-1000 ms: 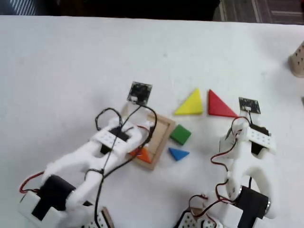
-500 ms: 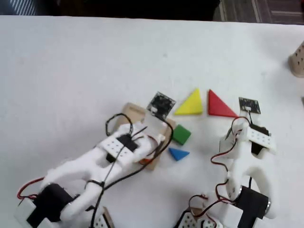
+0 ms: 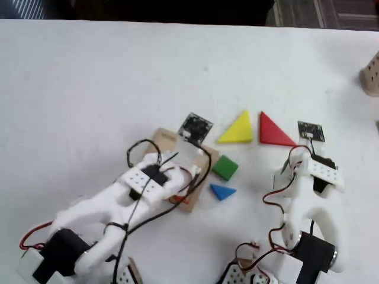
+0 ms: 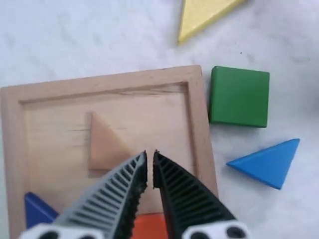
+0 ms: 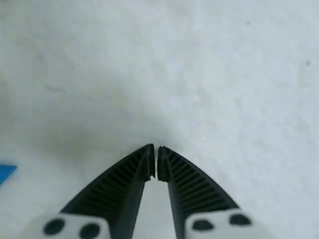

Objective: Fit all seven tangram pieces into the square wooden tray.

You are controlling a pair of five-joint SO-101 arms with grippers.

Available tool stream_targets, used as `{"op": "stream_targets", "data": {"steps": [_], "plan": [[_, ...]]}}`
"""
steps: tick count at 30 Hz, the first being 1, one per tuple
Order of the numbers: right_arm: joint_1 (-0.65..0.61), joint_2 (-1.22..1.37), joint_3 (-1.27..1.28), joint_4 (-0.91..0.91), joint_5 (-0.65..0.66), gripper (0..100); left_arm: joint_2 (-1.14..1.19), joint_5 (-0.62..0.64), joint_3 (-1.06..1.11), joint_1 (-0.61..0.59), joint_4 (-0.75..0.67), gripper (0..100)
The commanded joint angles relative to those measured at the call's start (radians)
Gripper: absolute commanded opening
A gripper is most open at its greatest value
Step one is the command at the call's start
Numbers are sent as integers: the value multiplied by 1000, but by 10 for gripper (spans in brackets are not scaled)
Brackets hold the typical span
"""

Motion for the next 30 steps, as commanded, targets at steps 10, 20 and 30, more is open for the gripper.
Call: {"op": "stream_targets", "data": {"steps": [10,20,30], "plan": [[-25,-38,-3,5,14,19,71,40,-117,-5,61,22],[-27,-38,-5,2,14,19,84,37,-147,-82,236,23],[-27,-38,-5,1,14,19,81,37,-180,-157,281,22]]}}
